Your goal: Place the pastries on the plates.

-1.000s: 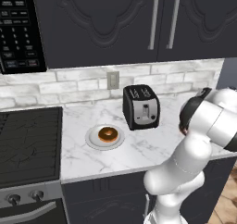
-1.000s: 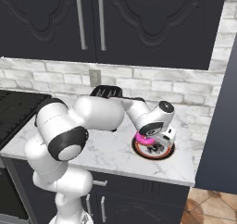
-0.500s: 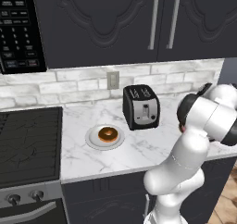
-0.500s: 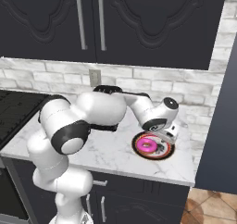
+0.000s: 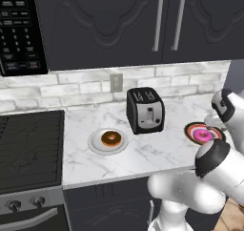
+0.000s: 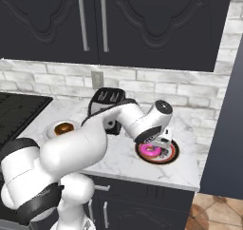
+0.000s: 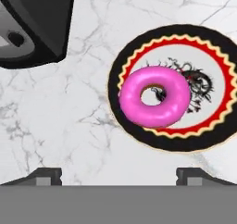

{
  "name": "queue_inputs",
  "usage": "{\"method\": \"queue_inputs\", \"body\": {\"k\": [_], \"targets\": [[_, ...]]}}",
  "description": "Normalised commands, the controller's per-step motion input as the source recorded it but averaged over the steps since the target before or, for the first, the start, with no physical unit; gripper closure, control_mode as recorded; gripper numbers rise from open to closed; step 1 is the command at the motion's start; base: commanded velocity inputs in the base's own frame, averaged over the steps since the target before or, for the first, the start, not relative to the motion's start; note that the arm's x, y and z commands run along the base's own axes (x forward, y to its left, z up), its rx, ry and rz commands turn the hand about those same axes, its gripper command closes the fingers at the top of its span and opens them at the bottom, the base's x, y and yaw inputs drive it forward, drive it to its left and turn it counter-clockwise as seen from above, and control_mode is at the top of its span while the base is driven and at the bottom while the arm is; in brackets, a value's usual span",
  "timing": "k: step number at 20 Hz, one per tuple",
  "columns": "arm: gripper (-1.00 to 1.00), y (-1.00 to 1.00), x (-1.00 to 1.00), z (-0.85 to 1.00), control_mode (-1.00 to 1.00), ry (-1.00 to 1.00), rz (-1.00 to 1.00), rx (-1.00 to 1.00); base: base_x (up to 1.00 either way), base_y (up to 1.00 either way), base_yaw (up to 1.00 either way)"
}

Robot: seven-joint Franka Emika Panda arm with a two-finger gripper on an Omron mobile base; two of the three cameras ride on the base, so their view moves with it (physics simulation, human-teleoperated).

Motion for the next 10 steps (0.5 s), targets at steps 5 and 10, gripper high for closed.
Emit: {"method": "queue_inputs", "body": {"k": [5,10], "targets": [[-1.00,0.28,-0.45,0.00,-1.00,-0.09,0.10,-0.08,0.00,0.00,0.00],[-1.00,0.85,-0.99,-0.09,-1.00,-0.39,0.16,-0.26,0.00,0.00,0.00]]}}
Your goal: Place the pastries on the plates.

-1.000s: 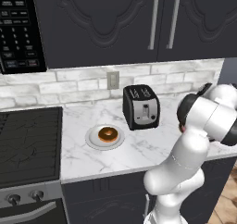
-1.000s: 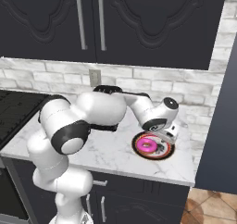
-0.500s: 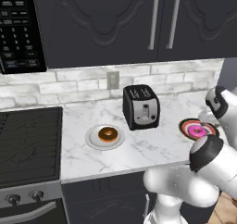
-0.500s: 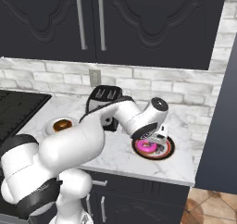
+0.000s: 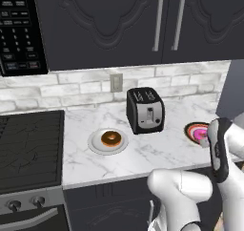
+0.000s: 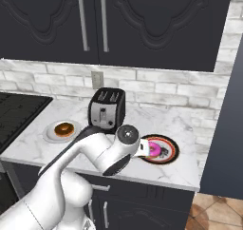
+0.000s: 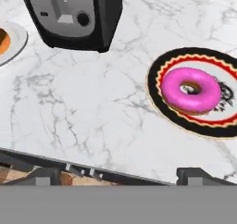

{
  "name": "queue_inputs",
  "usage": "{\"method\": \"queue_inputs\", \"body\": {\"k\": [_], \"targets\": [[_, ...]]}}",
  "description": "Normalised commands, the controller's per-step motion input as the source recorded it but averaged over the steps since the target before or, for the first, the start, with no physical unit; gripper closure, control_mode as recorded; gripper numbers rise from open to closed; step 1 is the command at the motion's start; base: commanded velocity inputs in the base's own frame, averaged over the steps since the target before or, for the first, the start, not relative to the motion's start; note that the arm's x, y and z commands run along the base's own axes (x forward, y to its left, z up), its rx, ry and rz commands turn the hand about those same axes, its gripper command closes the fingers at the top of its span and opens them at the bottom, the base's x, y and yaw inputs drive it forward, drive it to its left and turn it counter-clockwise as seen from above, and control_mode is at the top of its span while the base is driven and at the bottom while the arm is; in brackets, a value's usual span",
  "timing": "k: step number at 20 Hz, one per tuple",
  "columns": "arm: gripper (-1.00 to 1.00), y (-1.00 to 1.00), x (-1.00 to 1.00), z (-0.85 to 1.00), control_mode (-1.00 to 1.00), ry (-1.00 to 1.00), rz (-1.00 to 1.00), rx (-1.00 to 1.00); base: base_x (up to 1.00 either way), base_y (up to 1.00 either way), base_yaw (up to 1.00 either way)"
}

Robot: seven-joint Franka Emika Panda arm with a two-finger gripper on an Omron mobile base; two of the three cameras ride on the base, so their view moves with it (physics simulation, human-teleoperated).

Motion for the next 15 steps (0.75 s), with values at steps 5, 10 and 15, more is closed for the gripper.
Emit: {"method": "queue_inputs", "body": {"k": [5,10,15], "targets": [[-1.00,0.97,-1.00,-0.12,-1.00,-0.43,0.08,-0.35,0.00,0.00,0.00],[-1.00,0.75,-1.00,-0.06,-1.00,-0.99,0.00,-0.12,0.00,0.00,0.00],[-1.00,0.62,-0.97,-0.10,-1.00,-1.00,-0.02,-0.16,0.00,0.00,0.00]]}}
